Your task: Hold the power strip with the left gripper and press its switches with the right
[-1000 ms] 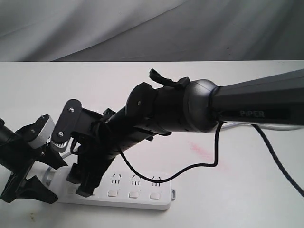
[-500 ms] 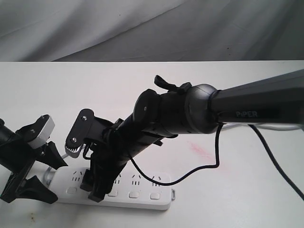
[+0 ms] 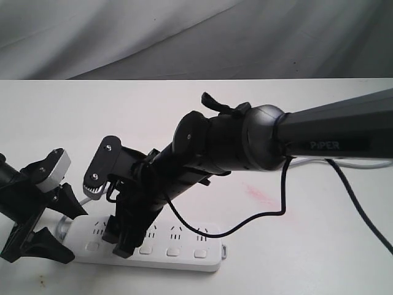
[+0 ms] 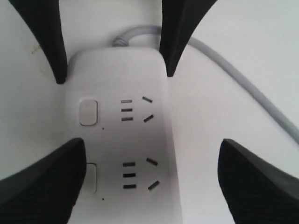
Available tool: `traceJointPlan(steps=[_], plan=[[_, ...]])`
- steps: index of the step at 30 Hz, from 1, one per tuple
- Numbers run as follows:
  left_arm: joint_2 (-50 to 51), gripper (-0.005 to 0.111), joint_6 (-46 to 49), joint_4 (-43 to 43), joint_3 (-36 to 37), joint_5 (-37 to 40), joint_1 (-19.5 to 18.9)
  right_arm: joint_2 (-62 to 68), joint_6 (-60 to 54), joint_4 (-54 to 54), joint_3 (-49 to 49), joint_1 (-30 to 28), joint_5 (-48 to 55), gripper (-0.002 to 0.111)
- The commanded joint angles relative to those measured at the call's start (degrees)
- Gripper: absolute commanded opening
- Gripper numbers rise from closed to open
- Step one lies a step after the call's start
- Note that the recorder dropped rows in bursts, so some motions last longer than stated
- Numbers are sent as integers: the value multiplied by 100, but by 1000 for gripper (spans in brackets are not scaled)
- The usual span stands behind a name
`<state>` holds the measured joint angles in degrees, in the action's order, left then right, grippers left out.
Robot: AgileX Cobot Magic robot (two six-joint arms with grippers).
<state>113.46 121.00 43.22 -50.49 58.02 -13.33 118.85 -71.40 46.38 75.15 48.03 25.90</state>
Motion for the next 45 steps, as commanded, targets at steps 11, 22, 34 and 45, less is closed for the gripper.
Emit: traceJointPlan(steps=[11,22,34,45], plan=[[83,64,-105,-491,98,-404,28,-492,116,-111,-11,-20,-79,68],[83,64,-105,-491,98,-404,28,166,172,-22,-272,-8,71,68],[83,64,-105,-491,98,-404,28,-846,1198,-890,-622,-512,331,68],[83,64,-105,-491,98,-404,28,-723,959,-662,-870,-273,7,67]])
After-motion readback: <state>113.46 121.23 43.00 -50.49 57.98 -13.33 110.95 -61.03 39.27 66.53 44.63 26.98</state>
